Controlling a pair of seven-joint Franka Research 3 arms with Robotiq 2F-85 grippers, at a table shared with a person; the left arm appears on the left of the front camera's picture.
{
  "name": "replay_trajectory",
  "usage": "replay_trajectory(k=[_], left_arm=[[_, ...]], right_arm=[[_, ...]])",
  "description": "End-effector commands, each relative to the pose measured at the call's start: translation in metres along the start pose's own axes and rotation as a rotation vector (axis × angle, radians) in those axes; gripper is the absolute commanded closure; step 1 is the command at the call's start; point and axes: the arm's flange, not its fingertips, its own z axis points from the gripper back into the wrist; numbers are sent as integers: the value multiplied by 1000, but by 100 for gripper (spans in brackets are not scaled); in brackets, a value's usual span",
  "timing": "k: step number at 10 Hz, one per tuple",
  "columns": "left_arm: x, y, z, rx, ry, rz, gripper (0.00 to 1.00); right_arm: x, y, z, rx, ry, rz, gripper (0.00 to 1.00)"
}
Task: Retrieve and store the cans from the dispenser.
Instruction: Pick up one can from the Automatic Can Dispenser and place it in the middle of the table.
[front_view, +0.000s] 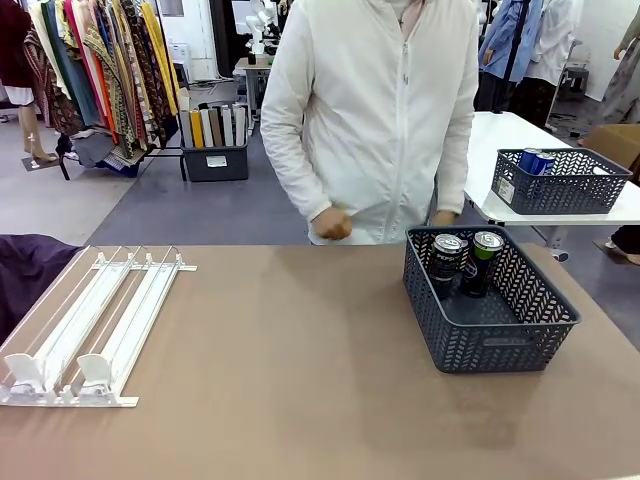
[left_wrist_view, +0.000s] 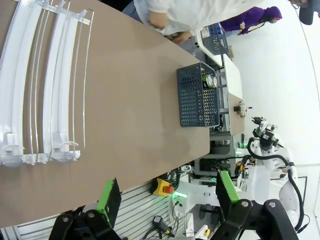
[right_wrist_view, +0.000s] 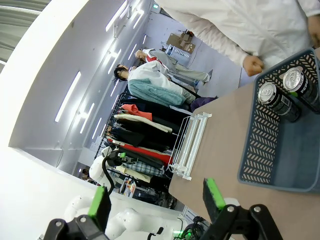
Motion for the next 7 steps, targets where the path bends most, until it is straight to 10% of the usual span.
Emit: replay_trajectory(k=[1, 7], left_arm=[[1, 1, -2, -19, -4, -19, 0], [1, 1, -2, -19, -4, -19, 0]], right_arm=[[4, 4, -3, 21, -20, 8, 0], [4, 4, -3, 21, -20, 8, 0]])
